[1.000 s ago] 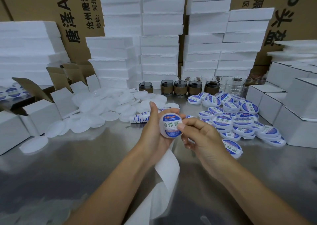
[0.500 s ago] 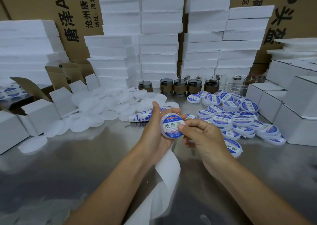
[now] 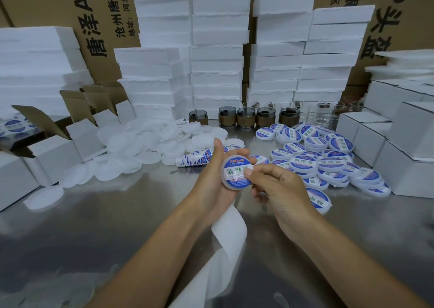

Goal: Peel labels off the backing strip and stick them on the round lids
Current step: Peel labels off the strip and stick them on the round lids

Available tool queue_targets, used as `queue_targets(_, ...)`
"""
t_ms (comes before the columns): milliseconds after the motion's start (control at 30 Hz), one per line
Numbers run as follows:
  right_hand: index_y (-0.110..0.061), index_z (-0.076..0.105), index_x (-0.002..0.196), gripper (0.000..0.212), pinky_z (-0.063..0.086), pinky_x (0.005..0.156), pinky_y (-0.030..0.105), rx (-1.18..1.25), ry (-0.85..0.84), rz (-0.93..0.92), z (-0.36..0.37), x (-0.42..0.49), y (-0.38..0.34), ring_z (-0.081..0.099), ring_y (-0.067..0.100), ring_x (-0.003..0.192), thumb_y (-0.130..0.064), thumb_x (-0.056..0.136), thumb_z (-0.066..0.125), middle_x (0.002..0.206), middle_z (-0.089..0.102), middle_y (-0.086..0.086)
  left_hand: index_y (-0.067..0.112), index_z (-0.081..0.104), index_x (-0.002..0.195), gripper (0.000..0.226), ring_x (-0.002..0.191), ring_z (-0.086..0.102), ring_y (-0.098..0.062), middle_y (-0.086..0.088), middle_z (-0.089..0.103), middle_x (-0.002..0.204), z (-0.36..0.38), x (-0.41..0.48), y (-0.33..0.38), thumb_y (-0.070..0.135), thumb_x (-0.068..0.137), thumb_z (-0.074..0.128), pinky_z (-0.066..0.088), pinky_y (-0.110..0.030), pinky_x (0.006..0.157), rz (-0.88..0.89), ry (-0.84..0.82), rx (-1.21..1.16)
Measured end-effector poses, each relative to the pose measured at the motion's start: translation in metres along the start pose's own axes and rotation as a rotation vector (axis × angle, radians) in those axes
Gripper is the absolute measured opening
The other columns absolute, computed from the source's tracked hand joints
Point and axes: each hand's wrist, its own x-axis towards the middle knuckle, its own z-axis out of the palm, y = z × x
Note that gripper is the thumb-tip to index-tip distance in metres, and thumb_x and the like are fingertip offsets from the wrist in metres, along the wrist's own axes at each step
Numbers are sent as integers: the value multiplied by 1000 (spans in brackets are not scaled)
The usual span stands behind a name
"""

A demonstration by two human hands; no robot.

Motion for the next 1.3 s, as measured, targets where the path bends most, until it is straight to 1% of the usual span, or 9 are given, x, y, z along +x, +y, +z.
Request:
queue_targets(100, -12, 68, 76, 6, 44, 53, 22, 1, 11, -5, 0, 0, 0, 51, 6, 45, -15, 77, 73, 57, 65, 0, 5, 61, 91, 64, 71, 68, -19, -11, 69, 78, -1, 0, 1, 58, 92, 24, 57, -25, 67, -33, 11, -42)
queue_targets(167, -12, 68, 76, 6, 44, 52, 21, -1, 14, -6, 1, 0, 0, 51, 6, 45, -15, 77, 73, 58, 66, 0, 4, 62, 90, 58, 71, 67, -19, -12, 68, 80, -1, -1, 1, 53, 92, 31, 56, -26, 68, -40, 11, -62)
queue_targets(267, -12, 68, 77, 6, 45, 51, 19, 0, 15, -3, 1, -1, 0, 51, 6, 45, -15, 77, 73, 58, 66, 0, 4, 63, 89, 26, 73, 65, -18, -12, 66, 83, 0, -2, 2, 25, 79, 51, 54, -26, 69, -25, -38, -65)
queue_targets(300, -11, 68, 78, 6, 45, 50, 19, 2, 14, -2, 0, -1, 0, 51, 6, 45, -15, 77, 73, 58, 66, 0, 3, 62, 90, 24, 73, 66, -18, -12, 66, 82, 0, -2, 2, 14, 72, 51, 55, -25, 69, -19, -63, -72)
queue_targets(367, -11, 68, 78, 6, 45, 49, 18, 0, 15, -1, 0, -1, 0, 51, 5, 44, -15, 78, 73, 57, 66, -1, 2, 61, 93, 32, 71, 66, -18, -11, 68, 79, -1, -2, 2, 1, 66, 44, 55, -24, 67, -23, -102, -76)
queue_targets(467, -11, 68, 78, 6, 45, 49, 18, 2, 17, -1, 1, -1, 0, 51, 5, 44, -15, 78, 72, 56, 65, 0, 2, 60, 95, 39, 71, 67, -18, -10, 69, 78, -4, -1, 1, -9, 75, 29, 55, -24, 67, -19, -105, -36)
queue_targets(700, -13, 69, 77, 5, 47, 49, 20, -4, 32, 13, 0, 1, 2, 52, 6, 45, -15, 77, 73, 55, 64, -1, 2, 63, 95, 43, 74, 68, -18, -11, 69, 82, -5, 2, -2, -15, 78, 27, 57, -24, 67, 8, -82, 32)
queue_targets(1067, -13, 65, 74, 11, 46, 45, 16, -91, 116, -104, 0, 2, 4, 51, 4, 41, -11, 85, 63, 49, 62, -4, 9, 59, 106, 35, 83, 70, -15, -4, 74, 86, -7, 2, -9, -16, 86, 44, 56, -22, 76, 97, -96, 177)
queue_targets(1300, -12, 63, 76, 9, 51, 61, 30, -189, 152, -190, 0, 0, 6, 57, 5, 44, -11, 85, 60, 60, 67, 2, 9, 62, 105, 32, 94, 69, -20, -9, 73, 99, -5, 1, -11, -11, 82, 53, 56, -25, 77, 136, -74, 179)
